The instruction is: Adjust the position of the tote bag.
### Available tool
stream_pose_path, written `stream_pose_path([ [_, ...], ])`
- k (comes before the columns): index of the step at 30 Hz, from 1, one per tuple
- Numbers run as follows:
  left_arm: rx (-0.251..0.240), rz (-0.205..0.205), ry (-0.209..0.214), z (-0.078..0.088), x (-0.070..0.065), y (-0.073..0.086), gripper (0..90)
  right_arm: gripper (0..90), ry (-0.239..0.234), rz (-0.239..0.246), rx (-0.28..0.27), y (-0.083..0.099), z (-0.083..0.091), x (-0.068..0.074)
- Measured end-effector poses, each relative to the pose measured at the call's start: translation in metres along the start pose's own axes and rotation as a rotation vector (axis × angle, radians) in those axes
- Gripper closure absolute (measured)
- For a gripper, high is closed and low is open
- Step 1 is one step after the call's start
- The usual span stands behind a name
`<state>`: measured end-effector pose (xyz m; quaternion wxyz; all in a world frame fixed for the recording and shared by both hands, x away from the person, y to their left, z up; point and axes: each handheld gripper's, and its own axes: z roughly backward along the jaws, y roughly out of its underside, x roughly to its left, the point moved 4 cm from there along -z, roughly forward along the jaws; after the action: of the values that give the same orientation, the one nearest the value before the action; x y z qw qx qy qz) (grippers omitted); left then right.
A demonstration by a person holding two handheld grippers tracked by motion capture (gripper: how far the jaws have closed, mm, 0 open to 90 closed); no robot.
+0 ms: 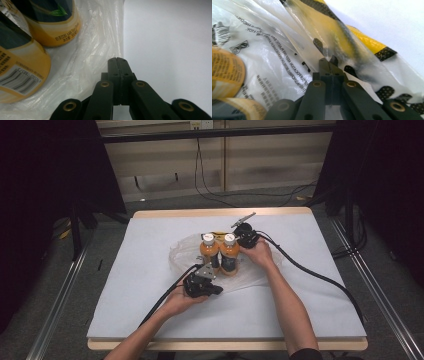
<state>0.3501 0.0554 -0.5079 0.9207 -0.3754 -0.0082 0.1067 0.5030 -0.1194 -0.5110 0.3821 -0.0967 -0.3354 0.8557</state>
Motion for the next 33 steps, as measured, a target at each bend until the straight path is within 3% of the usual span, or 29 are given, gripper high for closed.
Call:
stream_pose_path([
  [9,-0.003,-0.011,-0.002,0.003,-0.008,0.004,90.0,90.0,0.056,-0.031,-0.006,-0.004,-0.003,-0.005],
  [19,0.02,-0.026,0.001,0.007,-0.012,0.006,90.0,90.0,0.066,-0.083,-0.016,-0.006,-0.005,-0.013],
  [28,0.008,-0.029,0.028,0.008,-0.013,0.008,90.0,90.0,0.109,-0.074,-0.009,-0.014,-0.011,-0.02],
  [31,0.009,-0.027,0.029,0.008,-0.012,0.008,90.0,90.0,0.106,-0.098,-0.023,-0.015,-0.012,-0.023],
  [32,0.041,-0.024,-0.009,0.01,-0.012,0.008,90.0,90.0,0.107,-0.099,-0.025,-0.015,-0.013,-0.024],
  [33,0.015,-0.02,0.048,0.009,-0.011,0.008,90.0,90.0,0.11,-0.1,-0.027,-0.015,-0.013,-0.024],
])
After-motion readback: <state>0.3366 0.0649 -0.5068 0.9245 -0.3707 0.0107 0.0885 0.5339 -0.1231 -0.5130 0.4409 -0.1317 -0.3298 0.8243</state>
